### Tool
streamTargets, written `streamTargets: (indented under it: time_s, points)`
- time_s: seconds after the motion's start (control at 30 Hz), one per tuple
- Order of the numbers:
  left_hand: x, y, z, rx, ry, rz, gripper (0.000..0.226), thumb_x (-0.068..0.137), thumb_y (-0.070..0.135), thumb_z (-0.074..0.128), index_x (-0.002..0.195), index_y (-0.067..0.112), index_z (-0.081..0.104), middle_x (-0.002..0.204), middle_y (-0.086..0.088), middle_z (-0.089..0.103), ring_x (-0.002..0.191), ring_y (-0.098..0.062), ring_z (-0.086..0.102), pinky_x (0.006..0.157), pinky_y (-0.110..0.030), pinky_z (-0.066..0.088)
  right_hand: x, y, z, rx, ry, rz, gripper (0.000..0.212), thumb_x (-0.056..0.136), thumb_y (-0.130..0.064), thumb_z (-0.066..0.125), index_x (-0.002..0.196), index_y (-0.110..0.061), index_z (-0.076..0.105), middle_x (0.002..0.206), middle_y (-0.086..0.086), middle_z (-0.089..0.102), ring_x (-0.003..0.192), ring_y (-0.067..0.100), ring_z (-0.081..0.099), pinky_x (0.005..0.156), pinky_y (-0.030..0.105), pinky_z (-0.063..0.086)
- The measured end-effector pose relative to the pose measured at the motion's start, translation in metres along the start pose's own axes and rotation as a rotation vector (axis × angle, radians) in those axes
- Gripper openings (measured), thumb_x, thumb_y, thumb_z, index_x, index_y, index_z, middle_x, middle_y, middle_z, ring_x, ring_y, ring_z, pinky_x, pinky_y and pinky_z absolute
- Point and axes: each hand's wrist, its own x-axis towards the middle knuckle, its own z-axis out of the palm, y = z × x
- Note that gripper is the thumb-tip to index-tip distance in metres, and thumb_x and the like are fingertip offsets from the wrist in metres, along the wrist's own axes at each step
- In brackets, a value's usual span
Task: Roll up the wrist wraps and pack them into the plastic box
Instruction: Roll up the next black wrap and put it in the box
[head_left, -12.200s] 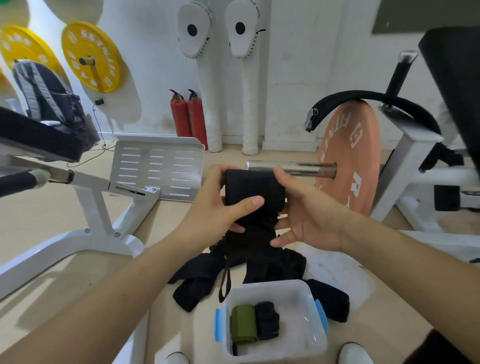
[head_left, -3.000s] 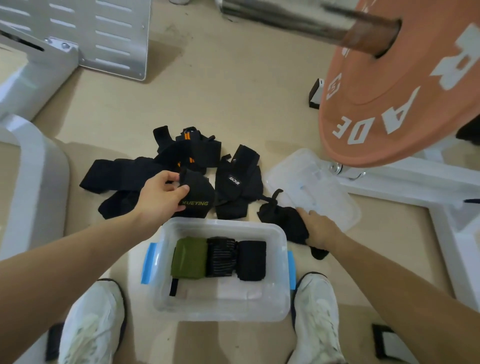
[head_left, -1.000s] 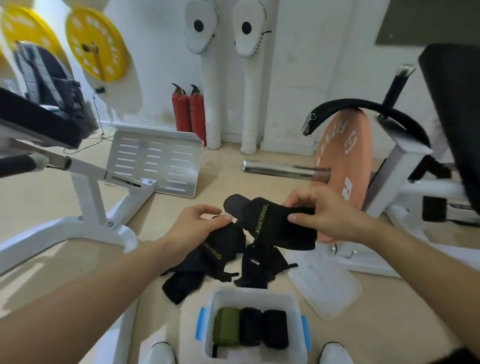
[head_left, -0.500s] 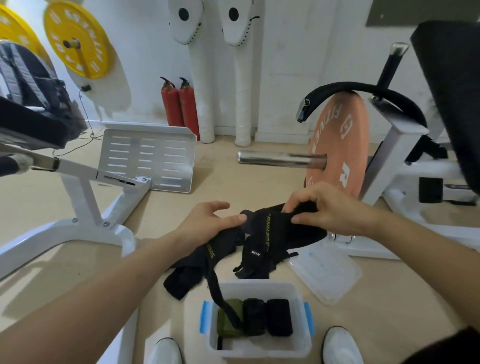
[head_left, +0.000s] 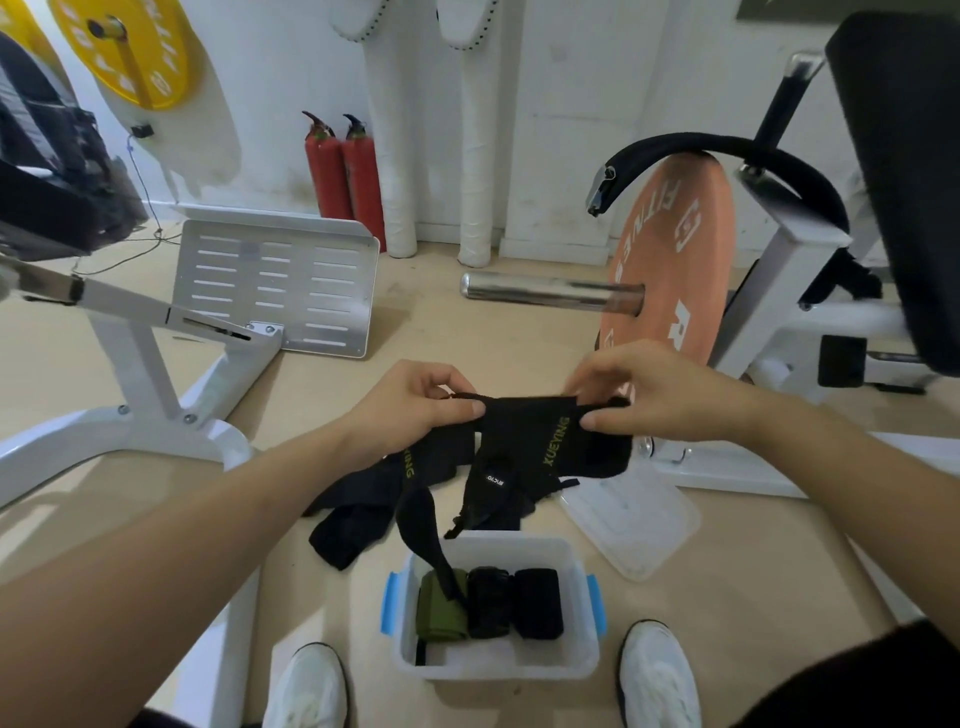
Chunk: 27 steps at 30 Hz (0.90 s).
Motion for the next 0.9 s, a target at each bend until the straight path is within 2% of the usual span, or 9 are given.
streamTargets:
  time_s: [0.07,0.13,0.27,0.43,0.53,0.6,0.7,0.8,0.9]
  points:
    - [-0.003,0.008,0.004,0.015,-0.04,0.054,0.009,0.091,0.014,0.077,0.092,0.006,0.073,0.071,-0.012,0.07,0.065,-0.023,0.066,0.06,-0.025,0.053,0.003,-0.01,0.012,0.135,-0.093,0.035,0.044,0.086,-0.029,0.08,0.126,-0.03,0.064,0.111,-0.01,0.072,0.105,0.001,0.068,0.097,0.025,0.052]
    - [-0.005,0.016,0.009,0.042,-0.071,0.109,0.005,0.091,0.015,0.076,0.09,0.01,0.074,0.067,-0.006,0.071,0.06,-0.016,0.066,0.055,-0.021,0.051,0.01,-0.019,0.028,0.147,-0.112,0.023,0.047,0.085,-0.03,0.08,0.129,-0.031,0.062,0.115,-0.011,0.07,0.106,0.003,0.066,0.096,0.023,0.051]
    - [-0.009,0.021,0.011,0.107,-0.072,0.156,0.003,0.092,0.014,0.075,0.089,0.011,0.075,0.058,0.006,0.067,0.053,-0.004,0.061,0.053,-0.015,0.047,0.025,-0.02,0.049,0.224,-0.094,0.014,0.014,0.089,-0.014,0.075,0.102,-0.015,0.071,0.087,-0.006,0.068,0.081,0.011,0.065,0.089,0.044,0.056]
    - [-0.015,0.021,0.002,0.031,0.035,0.162,0.014,0.098,0.024,0.068,0.107,0.015,0.075,0.072,-0.002,0.076,0.072,-0.013,0.074,0.068,-0.024,0.059,0.028,-0.009,0.042,0.576,-0.015,0.109,0.008,0.096,0.0,0.061,0.101,-0.003,0.067,0.098,0.022,0.072,0.094,0.028,0.069,0.098,0.041,0.053]
    - [-0.016,0.021,-0.011,0.008,0.122,0.168,0.018,0.098,0.026,0.067,0.115,0.022,0.072,0.078,0.0,0.078,0.084,-0.012,0.076,0.078,-0.029,0.058,0.03,-0.007,0.033,0.836,0.109,0.203,0.019,0.098,0.003,0.05,0.088,-0.008,0.062,0.087,0.016,0.065,0.084,0.024,0.064,0.083,0.039,0.052]
    - [-0.017,0.022,-0.018,-0.048,0.137,0.19,0.027,0.096,0.021,0.069,0.123,0.024,0.067,0.083,-0.004,0.078,0.09,-0.014,0.077,0.084,-0.032,0.057,0.032,-0.01,0.028,0.935,0.223,0.246,0.023,0.098,-0.003,0.046,0.078,-0.01,0.055,0.073,0.01,0.049,0.065,0.017,0.049,0.063,0.032,0.039]
    - [-0.021,0.026,-0.024,-0.075,0.111,0.239,0.044,0.091,0.011,0.074,0.129,0.027,0.06,0.101,-0.011,0.079,0.101,-0.024,0.075,0.093,-0.039,0.058,0.031,-0.021,0.024,0.953,0.262,0.28,0.034,0.101,-0.028,0.056,0.073,-0.011,0.062,0.057,0.007,0.035,0.051,0.017,0.031,0.055,0.03,0.026]
    - [-0.025,0.032,-0.026,0.001,0.102,0.271,0.042,0.088,0.008,0.077,0.123,0.027,0.062,0.099,-0.006,0.079,0.096,-0.025,0.075,0.09,-0.04,0.059,0.022,-0.042,0.016,0.818,0.194,0.242,0.037,0.092,-0.045,0.065,0.071,-0.017,0.074,0.06,0.009,0.053,0.053,0.022,0.044,0.055,0.026,0.035]
    - [-0.031,0.036,-0.026,0.129,0.129,0.359,0.026,0.085,0.006,0.08,0.098,0.025,0.068,0.088,0.007,0.077,0.081,-0.01,0.072,0.076,-0.022,0.056,0.015,-0.053,0.013,0.656,0.126,0.149,0.041,0.076,-0.05,0.07,0.1,-0.019,0.079,0.078,0.006,0.073,0.066,0.013,0.065,0.061,0.017,0.048]
